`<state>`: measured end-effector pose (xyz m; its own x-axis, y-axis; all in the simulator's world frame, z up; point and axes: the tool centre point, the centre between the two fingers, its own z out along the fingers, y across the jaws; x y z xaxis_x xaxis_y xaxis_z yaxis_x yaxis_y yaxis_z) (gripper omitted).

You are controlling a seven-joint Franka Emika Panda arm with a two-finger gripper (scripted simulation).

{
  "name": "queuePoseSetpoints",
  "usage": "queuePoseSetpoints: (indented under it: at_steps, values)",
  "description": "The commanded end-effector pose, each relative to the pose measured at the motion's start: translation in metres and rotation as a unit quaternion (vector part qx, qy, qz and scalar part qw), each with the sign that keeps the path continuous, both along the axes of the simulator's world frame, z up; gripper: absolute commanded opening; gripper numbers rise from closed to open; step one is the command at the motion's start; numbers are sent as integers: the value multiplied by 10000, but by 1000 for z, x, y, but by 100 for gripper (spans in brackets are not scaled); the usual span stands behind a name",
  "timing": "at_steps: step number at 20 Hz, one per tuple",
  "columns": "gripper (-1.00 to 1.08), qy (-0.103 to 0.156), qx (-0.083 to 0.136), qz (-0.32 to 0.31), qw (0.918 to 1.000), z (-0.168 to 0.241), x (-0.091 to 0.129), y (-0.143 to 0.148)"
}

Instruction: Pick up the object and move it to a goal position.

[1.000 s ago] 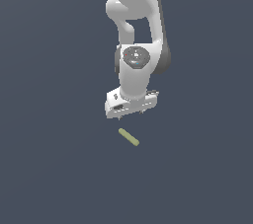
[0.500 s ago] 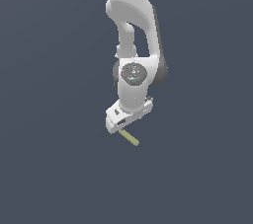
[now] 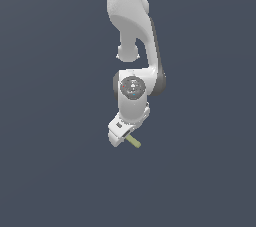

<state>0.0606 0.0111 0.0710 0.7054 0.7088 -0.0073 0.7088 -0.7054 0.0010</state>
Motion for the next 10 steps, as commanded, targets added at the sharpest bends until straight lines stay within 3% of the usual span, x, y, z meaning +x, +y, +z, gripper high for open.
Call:
queuePoseSetpoints:
  at_steps: [1,10]
  values:
    - [100,-10,12,192,9998,-5,3,0]
    - [100,-21,30,463,9989,-13,7,-1]
